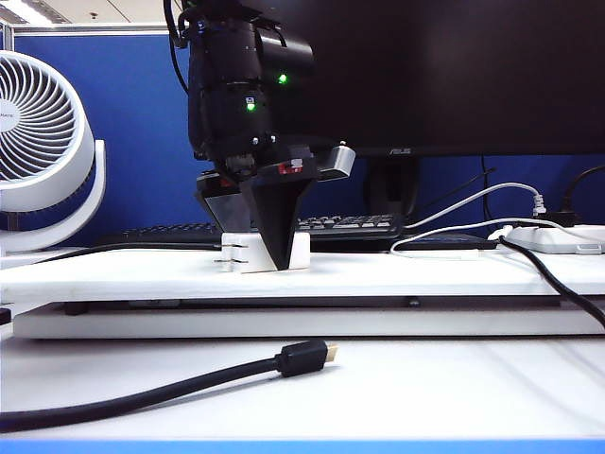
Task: Pick up the Type-C charging cable and the charging base, insert one end of the Type-C charger into the corresponding slot on the base, and finally place the plugged-in charger back on the table.
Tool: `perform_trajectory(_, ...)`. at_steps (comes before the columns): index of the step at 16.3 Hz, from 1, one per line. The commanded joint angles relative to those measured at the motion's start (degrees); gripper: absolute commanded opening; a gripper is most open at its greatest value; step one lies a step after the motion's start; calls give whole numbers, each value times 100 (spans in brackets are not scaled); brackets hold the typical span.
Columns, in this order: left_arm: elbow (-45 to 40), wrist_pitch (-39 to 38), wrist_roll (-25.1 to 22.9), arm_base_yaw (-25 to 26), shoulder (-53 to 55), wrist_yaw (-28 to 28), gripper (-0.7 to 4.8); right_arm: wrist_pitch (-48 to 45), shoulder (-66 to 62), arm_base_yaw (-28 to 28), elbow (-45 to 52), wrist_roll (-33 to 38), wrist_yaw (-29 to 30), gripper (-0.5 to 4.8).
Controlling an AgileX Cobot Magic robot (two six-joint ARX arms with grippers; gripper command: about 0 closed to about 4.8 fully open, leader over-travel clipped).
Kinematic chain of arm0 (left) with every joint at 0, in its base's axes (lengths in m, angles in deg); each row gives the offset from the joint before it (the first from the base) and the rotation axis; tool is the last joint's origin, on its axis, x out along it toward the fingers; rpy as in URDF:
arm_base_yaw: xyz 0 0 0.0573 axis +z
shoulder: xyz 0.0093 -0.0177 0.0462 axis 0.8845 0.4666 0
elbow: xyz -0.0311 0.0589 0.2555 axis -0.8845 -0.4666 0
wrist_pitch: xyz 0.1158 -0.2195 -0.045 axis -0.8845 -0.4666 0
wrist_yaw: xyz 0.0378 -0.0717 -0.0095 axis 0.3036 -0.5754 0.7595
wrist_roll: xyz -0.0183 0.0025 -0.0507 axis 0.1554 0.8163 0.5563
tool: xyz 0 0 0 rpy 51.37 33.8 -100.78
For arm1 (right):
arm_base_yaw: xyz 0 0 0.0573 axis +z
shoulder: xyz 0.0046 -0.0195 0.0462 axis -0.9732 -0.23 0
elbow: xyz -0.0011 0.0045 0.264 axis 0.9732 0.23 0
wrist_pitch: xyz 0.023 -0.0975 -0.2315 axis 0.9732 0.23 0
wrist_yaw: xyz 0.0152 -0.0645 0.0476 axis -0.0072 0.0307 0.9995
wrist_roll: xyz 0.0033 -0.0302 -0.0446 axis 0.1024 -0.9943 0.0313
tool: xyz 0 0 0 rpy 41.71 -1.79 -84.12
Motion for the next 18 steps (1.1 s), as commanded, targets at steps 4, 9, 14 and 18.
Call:
perform_trajectory(4, 13, -9, -197, -55, 52, -374, 71, 20, 15, 9, -20, 11, 42, -1)
perform_trajectory(9, 31, -35, -282, -63, -372, -833, 10, 599, -35, 7, -22, -673, 146, -1)
perform_trajectory(14, 35, 951, 273, -48, -2092, -2299, -6, 1674, -605, 4, -424, -1939, 138, -1)
perform_trajectory(18, 57, 1257, 422, -48, -3237, -2334, -6, 3285, -1757, 4, -1366, -3018, 96, -1)
